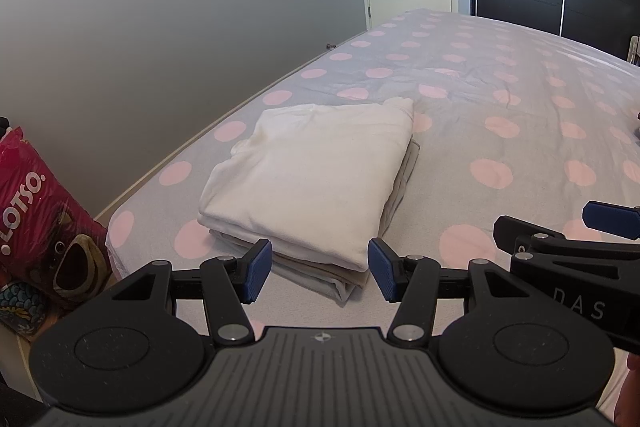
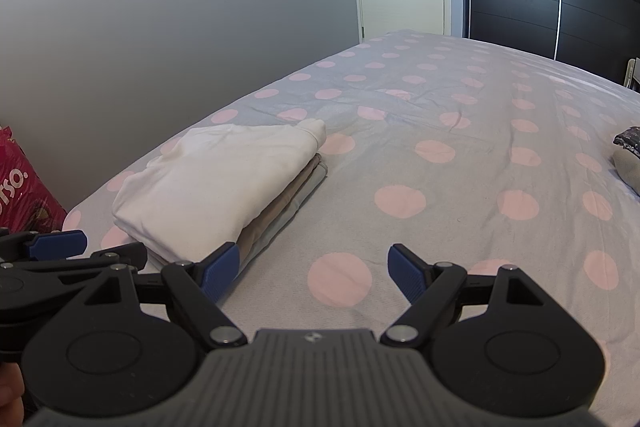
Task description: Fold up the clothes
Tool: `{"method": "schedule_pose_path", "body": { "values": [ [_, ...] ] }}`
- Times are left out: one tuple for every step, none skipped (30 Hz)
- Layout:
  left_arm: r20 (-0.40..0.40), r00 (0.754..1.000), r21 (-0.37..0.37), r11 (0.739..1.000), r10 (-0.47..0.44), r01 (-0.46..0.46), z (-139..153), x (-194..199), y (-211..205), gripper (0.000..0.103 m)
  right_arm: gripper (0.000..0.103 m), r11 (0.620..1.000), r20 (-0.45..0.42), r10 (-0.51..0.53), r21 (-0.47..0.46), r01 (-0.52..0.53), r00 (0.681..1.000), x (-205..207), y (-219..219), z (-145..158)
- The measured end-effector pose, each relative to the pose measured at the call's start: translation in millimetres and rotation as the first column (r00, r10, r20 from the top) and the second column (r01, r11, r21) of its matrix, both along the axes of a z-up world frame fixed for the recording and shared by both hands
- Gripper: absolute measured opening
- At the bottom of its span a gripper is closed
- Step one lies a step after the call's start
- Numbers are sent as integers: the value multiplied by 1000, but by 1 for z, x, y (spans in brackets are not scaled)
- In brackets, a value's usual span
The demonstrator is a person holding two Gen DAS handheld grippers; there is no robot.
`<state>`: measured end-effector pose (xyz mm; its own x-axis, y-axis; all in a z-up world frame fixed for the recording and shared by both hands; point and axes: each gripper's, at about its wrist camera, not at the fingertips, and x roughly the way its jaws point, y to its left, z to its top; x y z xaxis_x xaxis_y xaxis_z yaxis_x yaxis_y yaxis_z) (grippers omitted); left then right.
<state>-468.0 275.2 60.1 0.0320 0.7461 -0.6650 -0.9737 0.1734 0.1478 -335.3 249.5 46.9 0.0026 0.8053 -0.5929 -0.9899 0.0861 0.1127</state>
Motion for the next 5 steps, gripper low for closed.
{"method": "schedule_pose_path", "body": {
  "values": [
    [0, 1000, 0, 1000, 0, 0, 0, 0, 0, 51, 83, 1000, 0, 0, 0, 0, 1000, 0, 0, 0],
    [0, 1000, 1, 1000, 0, 0, 0, 0, 0, 51, 83, 1000, 1, -1, 0, 1, 1000, 0, 0, 0],
    [1, 1000, 1, 1000, 0, 0, 0, 0, 0, 51, 83, 1000, 1, -1, 1, 1, 1000, 0, 0, 1],
    [2, 1000, 1, 1000, 0, 0, 0, 0, 0, 51, 83, 1000, 1, -2, 2, 2, 1000, -1, 0, 1],
    [4, 1000, 2, 1000, 1, -1, 0, 0, 0, 51, 83, 1000, 2, -2, 3, 2, 1000, -1, 0, 1]
  ]
}}
